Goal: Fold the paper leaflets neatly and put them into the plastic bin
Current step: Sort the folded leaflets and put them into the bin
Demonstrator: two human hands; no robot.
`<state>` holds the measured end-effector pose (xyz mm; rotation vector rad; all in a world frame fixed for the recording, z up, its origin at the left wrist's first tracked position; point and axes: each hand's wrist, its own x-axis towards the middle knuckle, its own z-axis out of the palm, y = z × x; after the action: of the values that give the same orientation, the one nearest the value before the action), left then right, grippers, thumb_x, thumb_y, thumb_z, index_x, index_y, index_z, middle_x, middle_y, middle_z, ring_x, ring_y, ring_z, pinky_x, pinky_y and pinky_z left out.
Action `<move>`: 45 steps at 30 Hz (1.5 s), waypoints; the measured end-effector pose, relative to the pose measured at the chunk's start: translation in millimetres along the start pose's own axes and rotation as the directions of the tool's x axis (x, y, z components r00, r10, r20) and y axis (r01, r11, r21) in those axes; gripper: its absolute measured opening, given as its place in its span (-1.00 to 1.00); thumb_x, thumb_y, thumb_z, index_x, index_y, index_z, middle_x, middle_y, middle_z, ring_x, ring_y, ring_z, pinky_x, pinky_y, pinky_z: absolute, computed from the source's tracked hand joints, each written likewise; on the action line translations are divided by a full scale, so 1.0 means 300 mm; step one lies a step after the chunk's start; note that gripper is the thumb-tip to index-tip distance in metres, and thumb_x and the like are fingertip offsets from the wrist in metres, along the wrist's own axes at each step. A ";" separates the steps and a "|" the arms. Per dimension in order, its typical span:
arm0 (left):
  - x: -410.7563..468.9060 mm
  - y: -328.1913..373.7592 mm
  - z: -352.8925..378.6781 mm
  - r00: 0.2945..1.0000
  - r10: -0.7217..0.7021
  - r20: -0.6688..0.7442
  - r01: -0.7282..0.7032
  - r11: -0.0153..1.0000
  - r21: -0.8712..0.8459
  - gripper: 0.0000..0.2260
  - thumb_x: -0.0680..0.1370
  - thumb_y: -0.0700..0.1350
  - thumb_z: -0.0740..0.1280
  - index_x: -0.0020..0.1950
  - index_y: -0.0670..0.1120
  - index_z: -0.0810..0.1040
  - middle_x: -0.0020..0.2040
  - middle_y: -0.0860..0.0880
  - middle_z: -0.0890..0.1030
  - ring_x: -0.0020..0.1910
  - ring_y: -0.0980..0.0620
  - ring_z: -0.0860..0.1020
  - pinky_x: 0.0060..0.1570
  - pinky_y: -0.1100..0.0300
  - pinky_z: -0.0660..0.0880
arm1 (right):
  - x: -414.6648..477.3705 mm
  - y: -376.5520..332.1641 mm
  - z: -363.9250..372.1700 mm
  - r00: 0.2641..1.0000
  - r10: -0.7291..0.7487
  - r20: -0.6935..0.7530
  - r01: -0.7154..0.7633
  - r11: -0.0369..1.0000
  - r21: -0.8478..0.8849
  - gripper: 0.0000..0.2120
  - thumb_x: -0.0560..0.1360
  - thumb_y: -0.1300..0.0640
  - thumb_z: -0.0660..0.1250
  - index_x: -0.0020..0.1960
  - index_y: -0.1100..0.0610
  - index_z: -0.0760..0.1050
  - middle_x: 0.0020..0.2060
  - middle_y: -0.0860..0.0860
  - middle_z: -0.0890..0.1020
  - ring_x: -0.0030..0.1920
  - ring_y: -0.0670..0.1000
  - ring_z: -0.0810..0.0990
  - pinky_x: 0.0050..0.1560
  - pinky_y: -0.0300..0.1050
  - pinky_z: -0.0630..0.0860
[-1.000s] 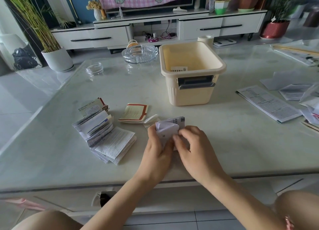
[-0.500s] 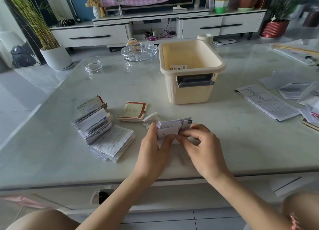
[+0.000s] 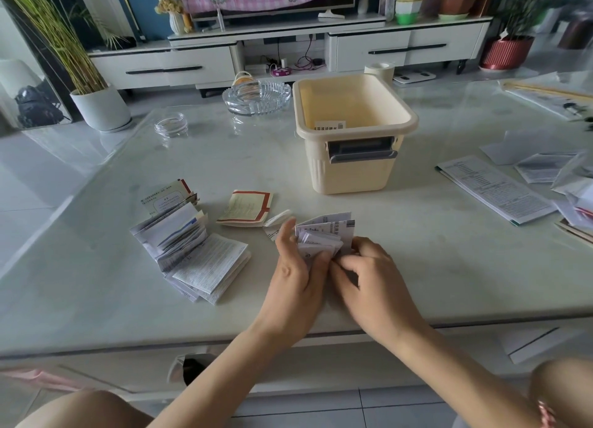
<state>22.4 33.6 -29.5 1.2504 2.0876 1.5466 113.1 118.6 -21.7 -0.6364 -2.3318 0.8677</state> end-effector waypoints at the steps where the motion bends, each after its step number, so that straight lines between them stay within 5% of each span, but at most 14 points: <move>1: 0.001 0.007 -0.003 1.000 -0.023 -0.014 0.022 1.000 -0.020 -0.73 0.60 -0.09 0.17 0.26 -0.03 0.18 0.16 -0.03 0.51 0.13 0.11 0.50 0.13 0.28 0.41 | -0.003 -0.003 -0.001 1.000 -0.001 0.006 0.001 1.000 -0.004 -0.73 0.46 0.04 0.22 -0.24 0.13 0.64 -0.15 0.04 0.58 -0.12 0.10 0.56 -0.05 0.07 0.51; 7: 0.002 0.028 -0.010 0.985 -0.107 -0.136 0.074 0.972 -0.223 -0.96 0.55 -0.19 0.32 -0.04 -0.06 0.49 -0.18 0.11 0.65 -0.17 0.13 0.59 -0.12 0.27 0.51 | 0.003 -0.003 0.008 1.000 0.013 0.006 -0.013 1.000 0.015 -0.78 0.49 0.02 0.27 -0.17 0.11 0.63 -0.15 0.00 0.55 -0.12 0.06 0.57 -0.03 0.03 0.50; 13: 0.028 0.053 -0.009 0.982 -0.120 -0.147 0.062 0.937 -0.345 -0.90 0.55 -0.23 0.28 -0.07 -0.03 0.47 -0.25 0.19 0.64 -0.20 0.30 0.57 -0.14 0.41 0.45 | 0.022 -0.018 0.018 0.992 0.105 -0.075 -0.086 0.972 0.217 -0.94 0.46 0.13 0.41 -0.11 0.08 0.53 -0.14 -0.01 0.59 -0.11 -0.08 0.55 -0.07 -0.45 0.37; 15: 0.030 0.054 -0.004 0.984 -0.128 -0.125 0.077 0.934 -0.350 -0.96 0.54 -0.11 0.31 -0.06 -0.02 0.47 -0.23 0.21 0.65 -0.16 0.29 0.58 -0.09 0.38 0.46 | 0.032 -0.012 0.016 0.991 0.120 -0.062 -0.103 0.969 0.226 -0.91 0.45 0.18 0.41 -0.14 0.05 0.52 -0.14 0.00 0.60 -0.11 -0.06 0.55 -0.06 -0.40 0.40; 17: 0.029 0.051 0.000 0.983 -0.127 -0.136 0.072 0.935 -0.348 -0.80 0.47 0.09 0.34 -0.05 -0.01 0.48 -0.19 0.19 0.66 -0.11 0.25 0.60 -0.04 0.34 0.49 | 0.037 -0.003 0.026 0.992 0.114 -0.050 -0.101 0.973 0.205 -0.93 0.43 0.23 0.41 -0.13 0.09 0.55 -0.14 0.01 0.61 -0.08 -0.02 0.56 0.01 -0.19 0.47; 20: 0.036 0.053 0.001 0.967 -0.178 -0.180 0.098 0.919 -0.383 -0.83 0.53 0.05 0.29 -0.08 -0.04 0.50 -0.22 0.11 0.65 -0.17 0.21 0.59 -0.06 0.32 0.49 | 0.033 0.001 0.045 0.996 0.077 -0.034 -0.075 0.996 0.051 -0.89 0.40 0.23 0.41 -0.09 0.09 0.56 -0.15 0.01 0.59 -0.08 0.06 0.56 -0.01 0.05 0.49; 26: 0.034 0.063 0.004 0.942 -0.230 -0.243 0.114 0.904 -0.412 -0.85 0.63 -0.16 0.14 -0.11 -0.06 0.44 -0.20 0.06 0.54 -0.20 0.16 0.47 -0.08 0.26 0.42 | 0.022 -0.017 0.048 1.000 0.011 -0.027 -0.014 0.997 -0.078 -0.90 0.40 0.03 0.27 -0.16 0.05 0.49 -0.18 0.03 0.56 -0.12 0.12 0.53 -0.10 0.02 0.44; 30: 0.031 0.035 -0.001 0.979 -0.147 -0.144 0.081 0.917 -0.391 -0.83 0.55 0.04 0.18 -0.02 -0.03 0.46 -0.13 0.09 0.58 -0.08 0.11 0.51 0.06 0.22 0.44 | 0.028 -0.014 0.054 0.997 0.047 -0.057 -0.049 0.998 -0.033 -0.81 0.44 -0.02 0.24 -0.14 0.09 0.52 -0.18 0.03 0.56 -0.11 0.09 0.54 -0.06 0.03 0.46; 32: 0.029 0.018 0.000 0.987 -0.129 -0.100 0.092 0.946 -0.311 -0.80 0.51 0.02 0.24 0.01 -0.09 0.43 -0.11 0.02 0.61 -0.08 0.02 0.54 0.05 0.07 0.47 | 0.031 -0.018 0.048 0.986 0.124 -0.111 -0.115 0.990 0.084 -0.89 0.47 0.05 0.34 -0.15 0.07 0.47 -0.21 -0.02 0.55 -0.16 -0.02 0.55 -0.07 -0.09 0.47; 35: 0.032 0.025 -0.007 0.983 -0.092 -0.160 0.074 0.991 -0.113 -0.97 0.56 -0.29 0.24 -0.04 -0.20 0.45 -0.17 -0.10 0.61 -0.15 -0.12 0.53 -0.11 0.08 0.49 | 0.032 -0.031 0.029 0.946 0.282 -0.161 -0.223 0.924 0.311 -0.63 0.38 0.19 0.49 -0.08 0.05 0.27 -0.26 -0.11 0.52 -0.29 -0.25 0.53 -0.31 -0.44 0.41; 39: 0.042 0.047 -0.018 0.985 -0.068 -0.158 0.055 0.995 -0.084 -0.81 0.55 -0.30 0.26 -0.15 -0.03 0.51 -0.22 -0.02 0.61 -0.17 -0.07 0.55 -0.12 0.09 0.51 | 0.064 -0.016 -0.004 0.950 0.312 -0.007 -0.289 0.889 0.356 -0.74 0.38 0.17 0.48 -0.01 0.16 0.48 -0.21 -0.01 0.65 -0.20 -0.06 0.62 -0.23 -0.22 0.54; 42: 0.063 0.039 -0.043 0.971 0.176 -0.164 -0.126 0.952 0.280 -0.81 0.55 -0.08 0.23 -0.11 -0.15 0.58 -0.09 -0.04 0.57 -0.11 0.03 0.50 -0.11 0.16 0.49 | 0.071 -0.005 -0.025 0.955 0.294 0.044 -0.288 0.875 0.391 -0.81 0.42 0.19 0.44 0.03 0.12 0.58 -0.17 -0.04 0.68 -0.15 -0.06 0.65 -0.17 -0.18 0.58; 45: 0.098 0.010 -0.085 0.961 0.208 -0.183 -0.065 0.811 0.581 -0.60 0.56 0.07 0.08 0.03 -0.13 0.63 0.18 -0.12 0.53 0.21 -0.08 0.41 0.13 0.07 0.34 | 0.070 -0.003 -0.037 0.934 0.354 0.048 -0.338 0.832 0.439 -0.83 0.44 0.23 0.39 0.01 0.06 0.60 -0.17 -0.10 0.69 -0.14 -0.13 0.65 -0.07 -0.13 0.60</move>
<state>-10.2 39.5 -8.7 1.4866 2.8197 1.1974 104.8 135.2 -7.0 -0.8757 -1.9080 1.4848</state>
